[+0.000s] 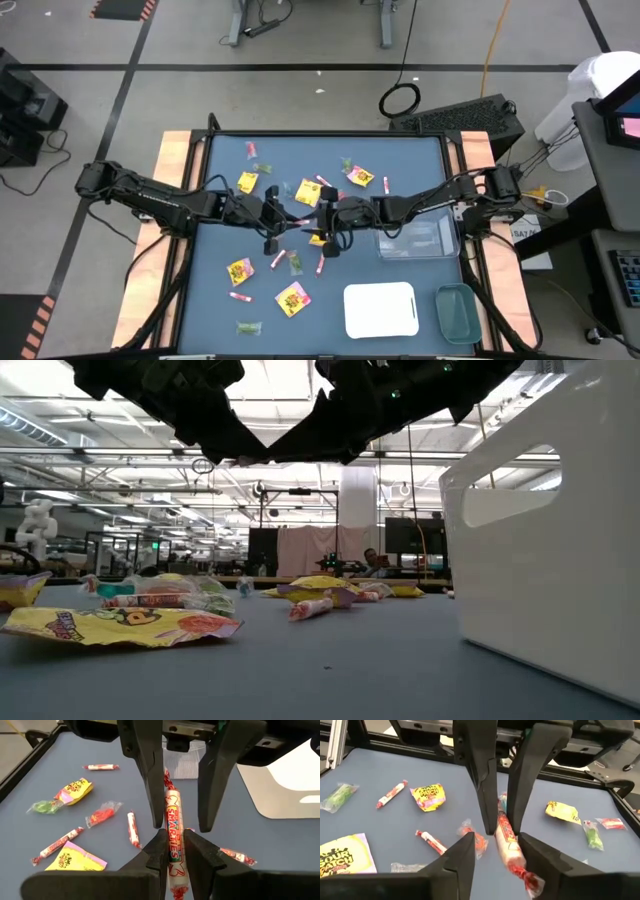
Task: Sort candy
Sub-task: Put the transparent candy roll into the transparent bin
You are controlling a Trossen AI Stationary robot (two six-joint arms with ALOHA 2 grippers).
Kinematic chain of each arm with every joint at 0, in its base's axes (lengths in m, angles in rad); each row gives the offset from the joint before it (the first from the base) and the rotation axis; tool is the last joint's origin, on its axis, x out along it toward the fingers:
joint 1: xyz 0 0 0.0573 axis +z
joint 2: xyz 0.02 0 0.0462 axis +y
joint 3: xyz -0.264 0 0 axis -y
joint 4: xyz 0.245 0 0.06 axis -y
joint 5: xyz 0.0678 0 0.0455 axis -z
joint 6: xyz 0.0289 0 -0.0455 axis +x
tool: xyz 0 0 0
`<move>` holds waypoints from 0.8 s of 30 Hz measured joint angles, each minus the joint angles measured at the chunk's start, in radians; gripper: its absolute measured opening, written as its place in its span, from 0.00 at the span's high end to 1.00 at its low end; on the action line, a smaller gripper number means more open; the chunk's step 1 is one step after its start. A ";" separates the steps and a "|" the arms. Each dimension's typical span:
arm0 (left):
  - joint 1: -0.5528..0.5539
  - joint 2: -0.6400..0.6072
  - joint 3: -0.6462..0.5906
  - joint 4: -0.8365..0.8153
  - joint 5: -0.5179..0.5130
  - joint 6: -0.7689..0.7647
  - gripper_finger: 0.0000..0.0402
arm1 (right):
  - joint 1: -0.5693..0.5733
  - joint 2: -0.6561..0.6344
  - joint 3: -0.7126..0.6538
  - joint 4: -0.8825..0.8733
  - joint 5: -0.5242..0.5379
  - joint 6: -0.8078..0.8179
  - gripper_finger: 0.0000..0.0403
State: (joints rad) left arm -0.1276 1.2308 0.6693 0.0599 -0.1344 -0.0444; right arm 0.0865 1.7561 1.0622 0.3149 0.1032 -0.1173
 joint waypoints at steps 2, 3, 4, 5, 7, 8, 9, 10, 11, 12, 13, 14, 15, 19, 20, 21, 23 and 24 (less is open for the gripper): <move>0.000 0.000 0.000 -0.001 0.001 0.000 0.86 | 0.000 0.000 0.000 -0.002 0.000 0.000 0.69; 0.000 0.000 0.000 -0.001 0.001 0.000 0.86 | 0.000 0.000 0.000 -0.003 0.000 0.000 0.71; 0.000 0.000 0.000 -0.001 0.001 0.000 0.86 | 0.000 0.000 0.000 -0.003 0.000 0.000 0.73; 0.000 0.000 0.000 -0.001 0.002 0.000 0.86 | 0.000 0.000 0.000 -0.003 0.000 0.000 0.75; 0.000 0.000 0.000 -0.001 0.003 0.000 0.86 | 0.000 0.000 0.000 -0.004 0.002 0.000 0.80; 0.000 0.000 0.000 -0.002 0.003 0.000 0.86 | 0.000 0.000 0.000 -0.006 0.002 0.000 0.82; 0.000 0.000 0.000 -0.002 0.003 0.000 0.86 | 0.000 0.000 0.000 -0.008 0.002 0.000 0.85; 0.000 0.000 0.000 -0.003 0.003 0.000 0.86 | 0.000 0.000 0.000 -0.008 0.002 0.000 0.87; 0.000 0.000 0.000 -0.005 0.004 -0.001 0.86 | 0.000 0.000 0.000 -0.009 0.002 0.000 0.89; -0.001 0.000 0.000 -0.008 0.004 -0.002 0.86 | 0.000 0.000 0.000 -0.010 0.002 0.000 0.91; -0.001 0.000 0.000 -0.013 0.004 -0.002 0.86 | 0.000 0.000 0.000 -0.010 0.002 0.000 0.93; -0.003 0.000 0.000 -0.014 0.004 -0.006 0.86 | 0.000 0.000 0.000 -0.011 0.002 0.000 0.94; -0.006 0.000 -0.003 -0.012 0.004 -0.016 0.85 | 0.000 0.000 0.000 -0.011 0.001 0.000 0.94; -0.012 0.000 -0.004 -0.021 0.003 -0.049 0.78 | 0.000 0.000 0.000 -0.018 -0.001 0.014 0.90; -0.012 0.000 -0.005 -0.021 0.002 -0.053 0.75 | 0.000 0.000 0.000 -0.018 -0.001 0.022 0.89; -0.015 0.000 -0.005 -0.021 0.002 -0.055 0.71 | 0.000 0.000 0.000 -0.019 -0.001 0.025 0.88; -0.023 0.000 -0.005 -0.019 -0.003 -0.055 0.63 | 0.000 0.000 -0.001 -0.024 -0.001 0.027 0.87; -0.028 0.000 -0.005 -0.019 -0.005 -0.055 0.59 | 0.000 0.000 -0.001 -0.029 -0.001 0.027 0.87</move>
State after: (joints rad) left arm -0.1552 1.2308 0.6643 0.0408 -0.1394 -0.0990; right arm 0.0868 1.7561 1.0615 0.2857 0.1026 -0.0906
